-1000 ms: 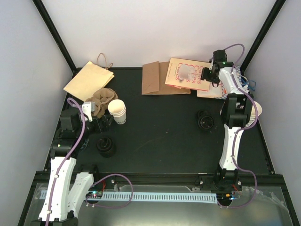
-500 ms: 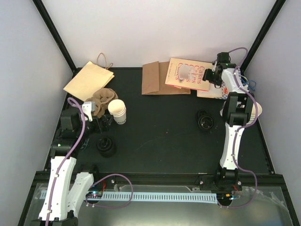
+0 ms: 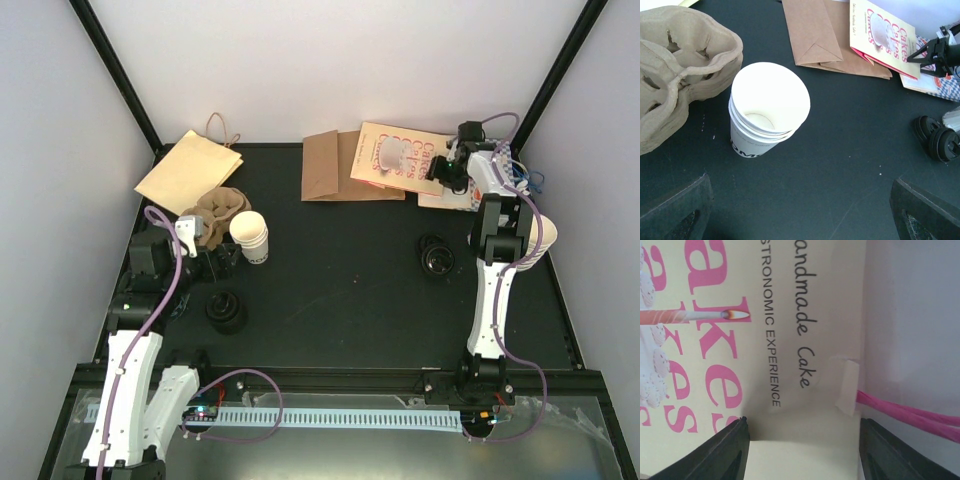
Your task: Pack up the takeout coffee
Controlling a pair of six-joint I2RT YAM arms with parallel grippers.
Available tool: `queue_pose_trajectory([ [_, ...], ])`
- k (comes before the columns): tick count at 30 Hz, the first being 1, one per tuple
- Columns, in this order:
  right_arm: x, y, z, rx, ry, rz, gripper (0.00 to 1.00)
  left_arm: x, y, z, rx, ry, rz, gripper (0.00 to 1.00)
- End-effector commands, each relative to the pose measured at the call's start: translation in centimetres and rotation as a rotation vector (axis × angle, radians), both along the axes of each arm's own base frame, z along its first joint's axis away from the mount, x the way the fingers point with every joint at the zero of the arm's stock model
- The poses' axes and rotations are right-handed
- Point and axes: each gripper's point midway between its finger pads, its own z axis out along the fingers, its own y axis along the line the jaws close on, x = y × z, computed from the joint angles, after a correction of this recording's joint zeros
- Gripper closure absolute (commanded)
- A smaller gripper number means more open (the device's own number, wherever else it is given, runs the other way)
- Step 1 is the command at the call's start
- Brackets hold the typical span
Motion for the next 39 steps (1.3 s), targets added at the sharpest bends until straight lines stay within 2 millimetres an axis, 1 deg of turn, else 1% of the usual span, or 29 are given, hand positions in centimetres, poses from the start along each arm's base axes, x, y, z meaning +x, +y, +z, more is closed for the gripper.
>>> queue_pose_trajectory([
  [1,1.0,1.4,0.6,0.093,-0.043,0.039,0.41,0.1,0.0,0.4,0.017,-0.014,-0.004,0.01],
  [2,1.1,1.8,0.8,0.109,-0.052,0.054,0.47,0.1,0.0,0.4,0.017,-0.016,-0.006,0.01],
  [3,1.1,2.1,1.1,0.123,-0.059,0.068,0.55,0.1,0.0,0.5,0.015,-0.017,-0.009,0.01],
  [4,1.1,2.4,1.4,0.137,-0.066,0.084,0.70,0.1,-0.1,0.4,0.014,-0.018,-0.013,0.01],
  [5,1.0,2.8,1.8,0.153,-0.074,0.101,0.78,0.1,-0.2,0.4,0.012,-0.018,-0.018,0.01],
  [6,1.0,3.1,2.3,0.168,-0.084,0.117,0.85,0.1,-0.2,0.5,0.010,-0.018,-0.019,0.01],
  [8,0.7,3.9,3.6,0.200,-0.108,0.144,0.94,0.0,-0.2,0.5,0.010,-0.021,-0.020,0.01],
  [10,0.3,4.7,5.1,0.224,-0.138,0.169,0.98,0.0,-0.3,0.6,0.009,-0.024,-0.022,0.01],
  [14,-0.8,6.4,8.5,0.222,-0.181,0.217,0.99,-0.1,-0.8,0.8,-0.002,-0.031,-0.050,0.01],
  [17,-2.0,8.3,10.8,0.233,-0.205,0.265,0.99,-0.3,-1.0,0.8,-0.002,-0.034,-0.056,0.01],
  [19,-3.0,9.6,12.8,0.225,-0.231,0.299,0.99,-0.3,-1.0,1.0,-0.002,-0.043,-0.058,0.01],
  [20,-3.4,10.2,13.1,0.224,-0.230,0.311,0.99,-0.4,-1.1,1.1,-0.002,-0.048,-0.061,0.01],
  [22,-4.6,11.1,15.0,0.221,-0.255,0.331,0.99,-0.5,-1.1,1.2,-0.003,-0.053,-0.063,0.01],
  [26,-7.6,13.5,17.9,0.212,-0.285,0.373,0.99,-0.6,-1.2,1.4,-0.008,-0.062,-0.069,0.01],
  [29,-10.2,15.1,19.7,0.175,-0.299,0.400,0.99,-0.6,-1.3,1.4,-0.009,-0.064,-0.072,0.01],
  [31,-12.4,16.8,20.2,0.150,-0.293,0.436,0.99,-0.5,-1.3,1.4,-0.010,-0.063,-0.073,0.01],
  [32,-13.5,17.2,21.0,0.139,-0.304,0.446,0.99,-0.5,-1.3,1.3,-0.009,-0.062,-0.074,0.01],
  [34,-15.3,17.8,21.4,0.112,-0.311,0.457,0.99,-0.6,-1.4,1.4,-0.012,-0.064,-0.078,0.01],
  [35,-15.9,17.7,21.5,0.090,-0.317,0.447,0.99,-0.6,-1.6,1.4,-0.015,-0.065,-0.084,0.01],
  [36,-16.2,17.2,21.3,0.068,-0.317,0.424,0.96,-0.7,-1.8,1.4,-0.017,-0.068,-0.094,0.01],
  [38,-16.4,16.0,20.7,0.021,-0.317,0.371,0.90,-0.8,-2.1,1.5,-0.021,-0.070,-0.109,0.01],
  [39,-16.2,15.3,20.2,-0.008,-0.312,0.339,0.83,-0.9,-2.3,1.5,-0.022,-0.072,-0.116,0.01],
])
